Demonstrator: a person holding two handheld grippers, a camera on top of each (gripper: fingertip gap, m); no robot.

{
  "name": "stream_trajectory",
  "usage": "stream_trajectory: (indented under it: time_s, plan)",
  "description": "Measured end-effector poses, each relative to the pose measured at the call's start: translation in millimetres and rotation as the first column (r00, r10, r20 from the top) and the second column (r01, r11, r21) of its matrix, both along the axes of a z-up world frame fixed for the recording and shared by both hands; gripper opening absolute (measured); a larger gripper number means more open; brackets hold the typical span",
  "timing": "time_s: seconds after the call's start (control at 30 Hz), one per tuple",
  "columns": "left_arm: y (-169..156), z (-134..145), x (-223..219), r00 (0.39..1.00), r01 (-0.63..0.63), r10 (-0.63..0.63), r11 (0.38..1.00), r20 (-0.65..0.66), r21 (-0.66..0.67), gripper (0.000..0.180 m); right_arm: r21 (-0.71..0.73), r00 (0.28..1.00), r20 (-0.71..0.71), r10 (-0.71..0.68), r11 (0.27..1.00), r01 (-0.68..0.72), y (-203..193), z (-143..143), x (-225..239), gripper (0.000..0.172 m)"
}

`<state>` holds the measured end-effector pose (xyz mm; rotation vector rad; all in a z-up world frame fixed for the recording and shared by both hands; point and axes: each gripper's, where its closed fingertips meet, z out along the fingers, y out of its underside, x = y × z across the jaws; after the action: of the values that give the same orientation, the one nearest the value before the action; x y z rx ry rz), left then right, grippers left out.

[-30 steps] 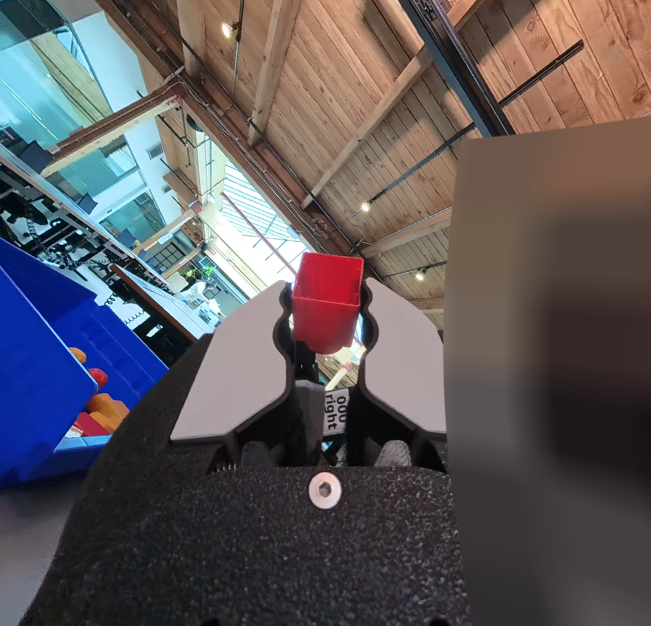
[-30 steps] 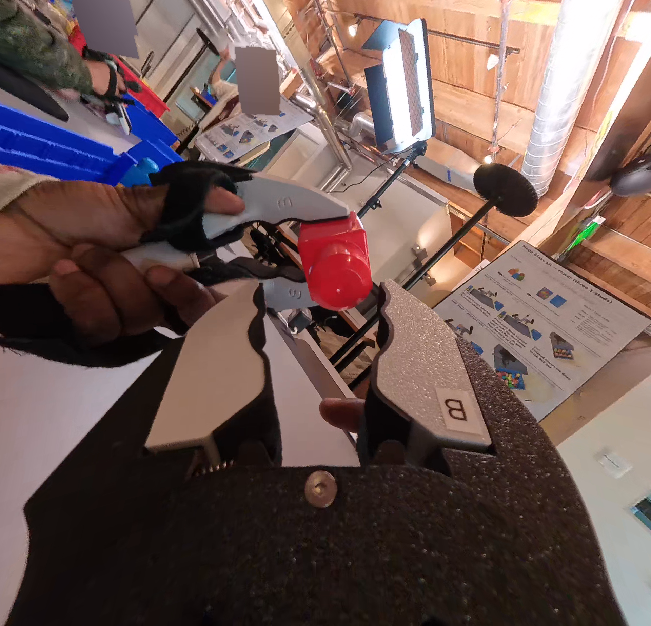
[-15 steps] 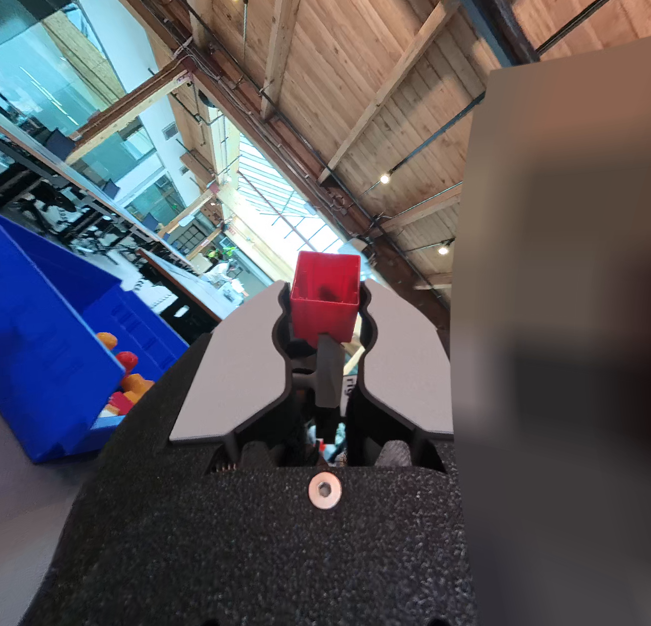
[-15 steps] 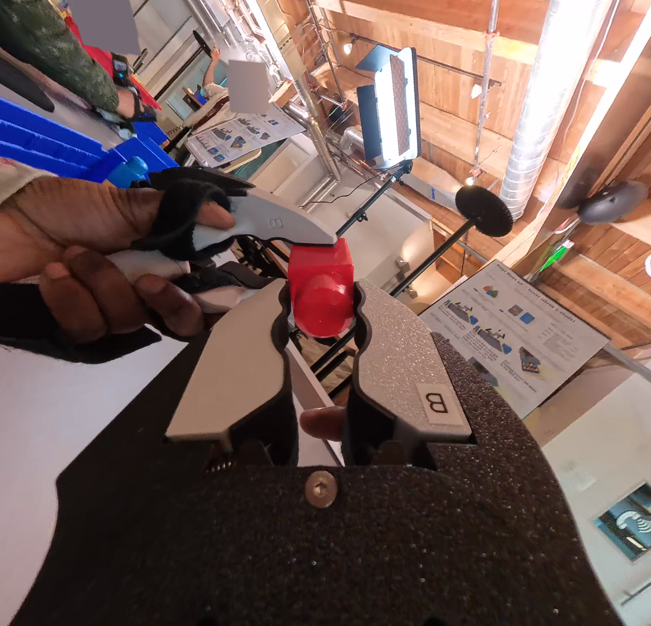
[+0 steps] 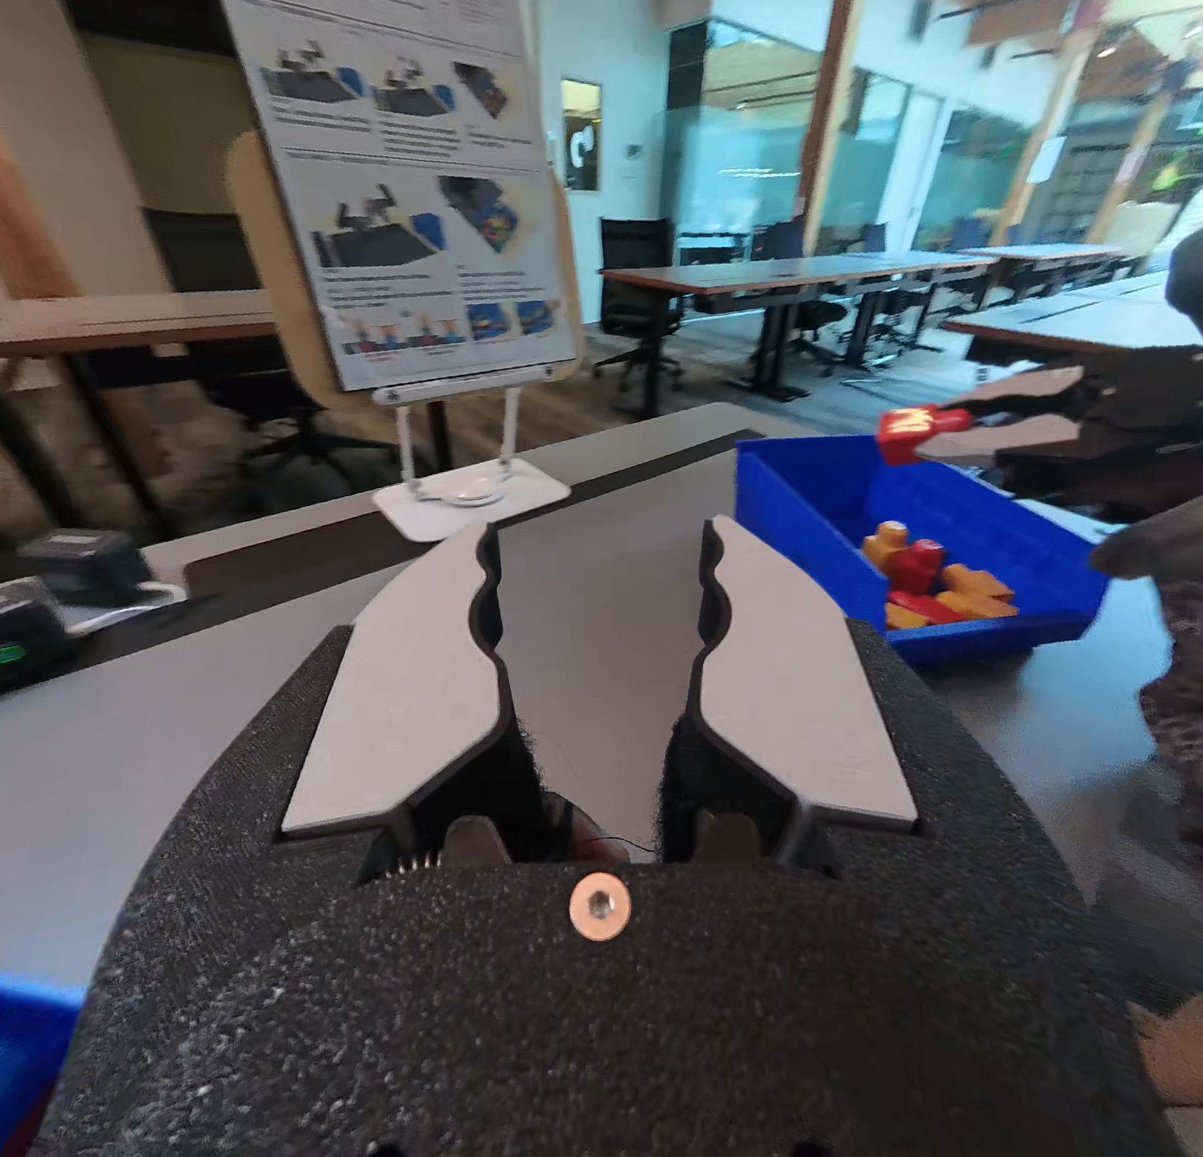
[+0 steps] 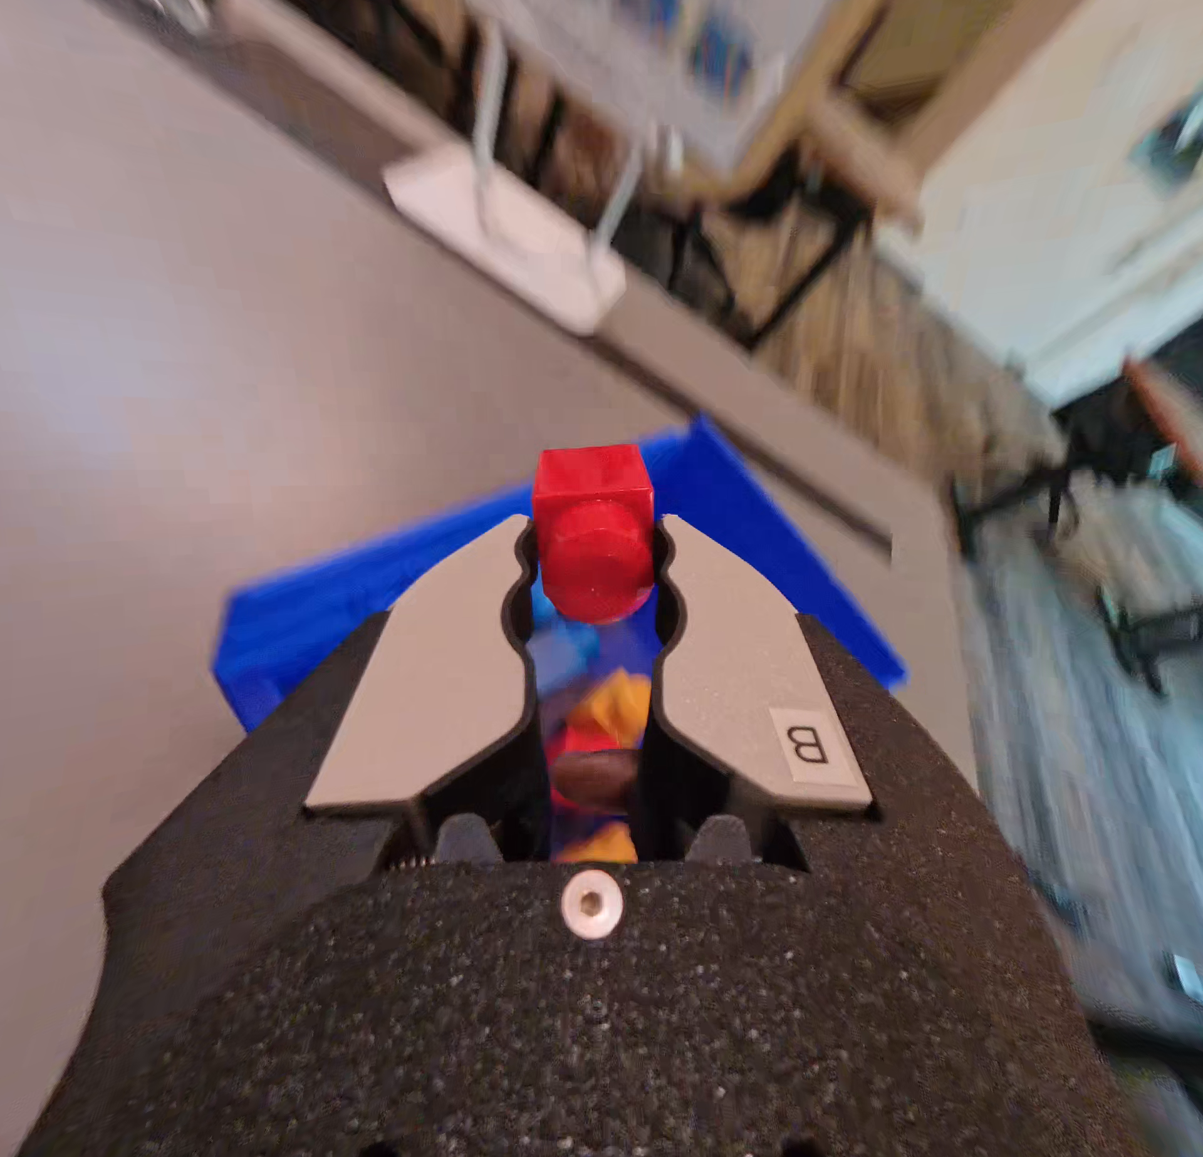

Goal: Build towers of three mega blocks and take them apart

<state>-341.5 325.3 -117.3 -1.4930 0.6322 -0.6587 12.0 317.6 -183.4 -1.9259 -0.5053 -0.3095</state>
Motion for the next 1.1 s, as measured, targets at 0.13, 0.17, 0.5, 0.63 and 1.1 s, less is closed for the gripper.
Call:
stream_trajectory:
  time_s: [0.13, 0.17, 0.5, 0.63, 1.1]
  plan:
    - [2, 10, -25, 0.998, -0.056, 0.055, 0.998, 0.019, 0.022, 0.055, -0.264, 0.984, 0.005, -0.181, 0.948, 0.176, -14, -45, 52, 0.034]
    - [1, 12, -28, 0.998, -0.057, 0.057, 0.998, 0.033, 0.023, 0.054, -0.297, 0.977, 0.004, -0.212, 0.933, 0.204, -17, -51, 61, 0.034]
    - [2, 7, -26, 0.997, -0.071, 0.072, 0.997, -0.037, 0.041, 0.051, -0.556, 0.957, 0.037, -0.288, 0.79, 0.259, -56, -91, 89, 0.034]
    - [3, 2, -23, 0.993, -0.078, 0.082, 0.996, -0.081, 0.041, 0.051, -0.667, 0.975, 0.072, -0.21, 0.717, 0.204, -67, -110, 76, 0.034]
    - [4, 6, -40, 0.989, -0.117, 0.121, 0.991, -0.084, 0.058, 0.049, -0.645, 0.972, 0.051, -0.23, 0.735, 0.208, -38, -130, 77, 0.034]
